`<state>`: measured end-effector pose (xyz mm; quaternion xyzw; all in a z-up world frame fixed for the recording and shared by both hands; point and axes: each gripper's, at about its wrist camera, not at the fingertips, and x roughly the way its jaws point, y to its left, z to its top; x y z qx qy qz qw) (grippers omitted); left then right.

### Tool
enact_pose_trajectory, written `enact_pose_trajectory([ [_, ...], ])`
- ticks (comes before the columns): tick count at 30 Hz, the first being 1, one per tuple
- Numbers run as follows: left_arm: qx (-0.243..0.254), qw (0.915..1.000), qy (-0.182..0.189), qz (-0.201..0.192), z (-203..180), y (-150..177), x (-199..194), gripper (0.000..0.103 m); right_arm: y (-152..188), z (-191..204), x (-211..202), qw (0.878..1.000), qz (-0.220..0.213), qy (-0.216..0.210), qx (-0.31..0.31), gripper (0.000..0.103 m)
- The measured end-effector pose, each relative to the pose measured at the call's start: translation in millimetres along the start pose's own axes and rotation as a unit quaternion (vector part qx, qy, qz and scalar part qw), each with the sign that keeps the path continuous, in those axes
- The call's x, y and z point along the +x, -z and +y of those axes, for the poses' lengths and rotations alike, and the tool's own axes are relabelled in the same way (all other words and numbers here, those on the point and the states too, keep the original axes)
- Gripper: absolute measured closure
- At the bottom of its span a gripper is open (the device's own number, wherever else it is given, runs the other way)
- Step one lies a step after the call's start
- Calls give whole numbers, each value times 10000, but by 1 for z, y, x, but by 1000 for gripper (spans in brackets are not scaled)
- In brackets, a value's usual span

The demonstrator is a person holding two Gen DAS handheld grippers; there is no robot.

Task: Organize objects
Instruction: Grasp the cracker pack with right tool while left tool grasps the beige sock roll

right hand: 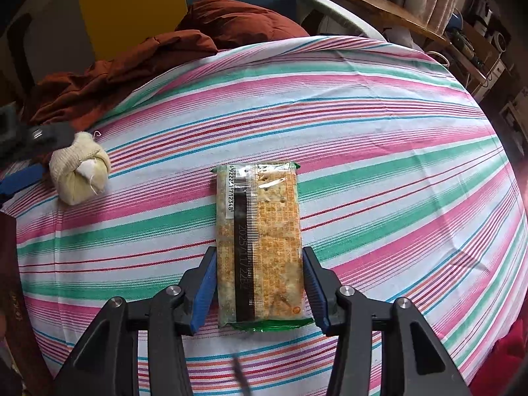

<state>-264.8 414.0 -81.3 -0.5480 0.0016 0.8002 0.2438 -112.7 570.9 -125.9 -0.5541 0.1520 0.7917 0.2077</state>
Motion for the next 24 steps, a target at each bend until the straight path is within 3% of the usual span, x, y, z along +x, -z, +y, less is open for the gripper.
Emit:
enact_pose_trajectory([
  [9, 12, 9993, -189, 321, -7, -9, 41, 22, -1, -2, -1, 10000, 18, 1, -38, 53],
  [11, 247, 9994, -166, 179, -10, -4, 38, 31, -1, -2, -2, 10000, 14, 6, -68, 53],
  [13, 347, 9992, -130, 147, -10, 1, 35, 33, -1, -2, -2, 10000, 13, 2, -95, 53],
  [24, 1361, 9906, -148, -36, -21, 70, -1, 36, -4, -8, -3, 9998, 20, -97, -164, 53],
])
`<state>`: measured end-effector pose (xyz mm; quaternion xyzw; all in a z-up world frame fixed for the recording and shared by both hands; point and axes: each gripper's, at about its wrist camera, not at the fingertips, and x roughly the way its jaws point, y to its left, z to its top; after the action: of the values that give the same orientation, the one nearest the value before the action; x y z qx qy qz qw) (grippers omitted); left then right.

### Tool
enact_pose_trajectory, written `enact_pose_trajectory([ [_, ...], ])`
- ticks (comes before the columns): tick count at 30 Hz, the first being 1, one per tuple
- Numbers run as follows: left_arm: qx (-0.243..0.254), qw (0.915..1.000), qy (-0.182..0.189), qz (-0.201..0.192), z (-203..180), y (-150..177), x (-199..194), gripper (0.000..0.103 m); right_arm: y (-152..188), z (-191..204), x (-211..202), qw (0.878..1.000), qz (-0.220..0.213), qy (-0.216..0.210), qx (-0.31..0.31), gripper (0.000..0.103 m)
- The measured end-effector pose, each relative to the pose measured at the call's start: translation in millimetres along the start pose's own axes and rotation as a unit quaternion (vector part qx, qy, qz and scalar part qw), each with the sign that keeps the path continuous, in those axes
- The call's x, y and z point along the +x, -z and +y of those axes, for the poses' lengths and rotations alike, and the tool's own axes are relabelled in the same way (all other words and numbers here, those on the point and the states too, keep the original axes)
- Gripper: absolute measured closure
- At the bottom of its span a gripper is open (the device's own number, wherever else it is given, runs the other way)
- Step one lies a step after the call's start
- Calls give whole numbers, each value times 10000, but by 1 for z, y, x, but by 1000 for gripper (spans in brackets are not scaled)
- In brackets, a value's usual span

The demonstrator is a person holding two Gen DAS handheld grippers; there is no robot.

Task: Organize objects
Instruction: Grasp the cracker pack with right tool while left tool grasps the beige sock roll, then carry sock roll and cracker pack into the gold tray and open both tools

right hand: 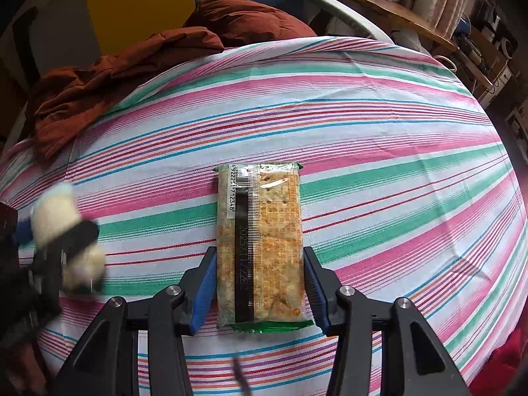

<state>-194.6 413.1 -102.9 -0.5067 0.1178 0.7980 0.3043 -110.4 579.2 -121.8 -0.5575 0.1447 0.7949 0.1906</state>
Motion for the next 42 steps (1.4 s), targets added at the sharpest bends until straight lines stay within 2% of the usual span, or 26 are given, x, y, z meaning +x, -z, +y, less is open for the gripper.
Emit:
enact_pose_trajectory([
  [6, -69, 9999, 98, 66, -8, 38, -19, 36, -1, -2, -2, 10000, -3, -17, -41, 55],
  [11, -129, 9999, -18, -48, -14, 69, -37, 36, -2, -4, -4, 10000, 13, -40, -83, 55],
  [22, 405, 9969, -426, -528, -42, 104, -49, 35, -1, -2, -7, 9997, -1, -12, -239, 55],
  [26, 206, 9981, -286, -510, -35, 106, -47, 35, -2, -2, -9, 9996, -14, 19, -275, 55],
  [29, 74, 9993, -96, -342, -34, 110, -38, 39, -3, -4, -10, 9996, -19, 11, -272, 55],
  [31, 216, 9984, -233, -459, -41, 115, -38, 41, -4, -4, -10, 9996, -24, 15, -287, 55],
  [34, 234, 9984, -213, -466, -45, 116, -38, 47, -4, -5, -11, 9995, -38, 23, -310, 55],
  [40, 103, 9991, 109, -392, -37, 113, -40, 48, 0, -13, -16, 9996, -28, 10, -292, 55],
  [42, -19, 9988, 313, -367, -31, 114, -42, 42, -1, -16, -17, 9997, -15, -10, -255, 55],
])
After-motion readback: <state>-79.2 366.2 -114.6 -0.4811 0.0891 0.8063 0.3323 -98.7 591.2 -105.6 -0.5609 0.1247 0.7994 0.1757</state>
